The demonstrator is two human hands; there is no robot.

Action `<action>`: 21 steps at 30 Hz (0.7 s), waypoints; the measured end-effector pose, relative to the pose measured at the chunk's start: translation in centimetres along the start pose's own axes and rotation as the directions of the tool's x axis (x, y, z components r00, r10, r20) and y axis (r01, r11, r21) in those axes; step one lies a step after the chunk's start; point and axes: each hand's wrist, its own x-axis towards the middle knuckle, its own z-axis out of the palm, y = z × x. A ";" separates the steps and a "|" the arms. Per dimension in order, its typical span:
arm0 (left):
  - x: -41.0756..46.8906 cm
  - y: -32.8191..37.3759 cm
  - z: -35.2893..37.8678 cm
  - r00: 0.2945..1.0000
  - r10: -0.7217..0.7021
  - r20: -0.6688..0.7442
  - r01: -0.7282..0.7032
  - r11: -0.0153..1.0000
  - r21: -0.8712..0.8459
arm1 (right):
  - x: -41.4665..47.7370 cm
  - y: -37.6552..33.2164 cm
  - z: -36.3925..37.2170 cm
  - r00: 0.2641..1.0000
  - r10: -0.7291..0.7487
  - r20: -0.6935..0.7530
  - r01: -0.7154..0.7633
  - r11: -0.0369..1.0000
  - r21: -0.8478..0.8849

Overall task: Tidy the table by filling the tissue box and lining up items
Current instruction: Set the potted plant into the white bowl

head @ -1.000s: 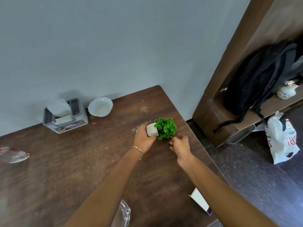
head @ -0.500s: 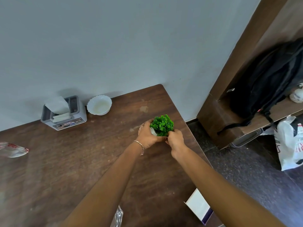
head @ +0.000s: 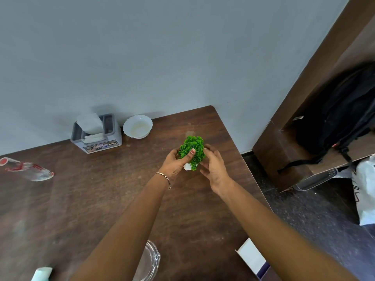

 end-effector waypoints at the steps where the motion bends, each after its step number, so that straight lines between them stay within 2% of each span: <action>1: -0.3 0.2 -0.1 1.000 -0.003 0.011 0.003 1.000 -0.004 | 0.0 0.1 0.2 1.000 0.014 0.000 -0.014 1.000 0.004; 9: -1.8 -0.4 -0.7 0.994 -0.104 0.017 0.106 0.985 -0.135 | -1.1 1.3 1.4 0.992 0.122 0.044 -0.122 0.992 0.012; 12: -2.1 -0.7 -1.0 0.998 -0.063 -0.004 0.061 0.987 -0.147 | -1.5 1.4 2.3 0.992 0.109 0.057 -0.109 0.994 0.002; 15: -1.9 -0.4 -2.0 0.999 -0.025 -0.032 0.021 0.993 -0.118 | -1.6 1.3 3.7 0.993 0.085 0.086 -0.078 0.994 -0.082; 21: -1.9 3.4 -6.2 0.993 0.056 -0.105 -0.059 0.998 -0.023 | -0.7 -0.4 8.3 0.988 0.023 0.151 0.006 0.982 -0.189</action>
